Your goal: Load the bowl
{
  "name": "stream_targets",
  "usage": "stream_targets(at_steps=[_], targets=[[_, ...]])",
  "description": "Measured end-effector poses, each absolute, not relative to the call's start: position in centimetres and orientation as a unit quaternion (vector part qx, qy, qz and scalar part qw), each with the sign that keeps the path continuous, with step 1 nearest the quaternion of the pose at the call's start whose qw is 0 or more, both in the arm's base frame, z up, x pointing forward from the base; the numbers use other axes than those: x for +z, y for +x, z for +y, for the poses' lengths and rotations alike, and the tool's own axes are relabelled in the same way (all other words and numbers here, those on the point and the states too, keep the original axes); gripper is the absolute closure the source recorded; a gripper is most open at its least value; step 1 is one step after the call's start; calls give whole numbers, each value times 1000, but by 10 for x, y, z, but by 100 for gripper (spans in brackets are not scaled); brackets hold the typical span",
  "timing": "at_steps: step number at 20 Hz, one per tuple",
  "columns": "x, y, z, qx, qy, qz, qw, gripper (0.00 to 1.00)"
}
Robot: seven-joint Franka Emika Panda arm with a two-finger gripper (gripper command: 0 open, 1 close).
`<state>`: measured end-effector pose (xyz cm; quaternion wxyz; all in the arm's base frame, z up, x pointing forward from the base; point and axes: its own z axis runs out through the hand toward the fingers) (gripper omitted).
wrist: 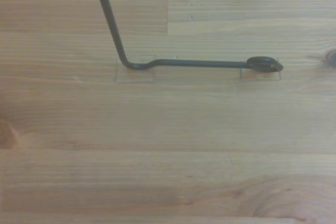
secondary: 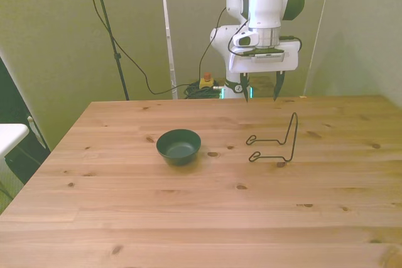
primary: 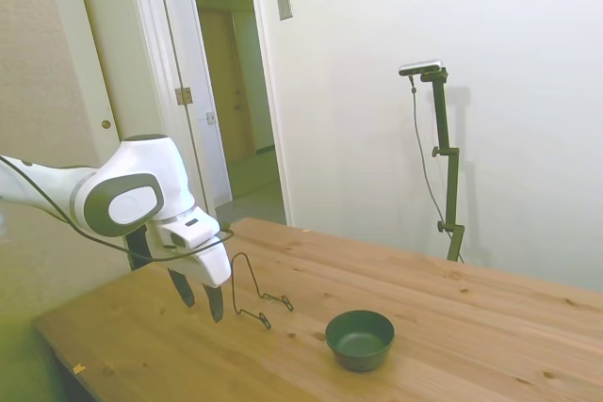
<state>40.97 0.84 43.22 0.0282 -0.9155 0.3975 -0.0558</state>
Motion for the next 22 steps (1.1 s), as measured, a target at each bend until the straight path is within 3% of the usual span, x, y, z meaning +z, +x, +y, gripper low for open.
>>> stream_targets(at_steps=[2,7,9,22], targets=[[432,411,7,-56,-915,399,26,0],[488,438,-54,-91,-891,445,9,0],[498,451,-76,-92,-884,458,1,0],[449,554,-154,-61,-868,492,-45,0]])
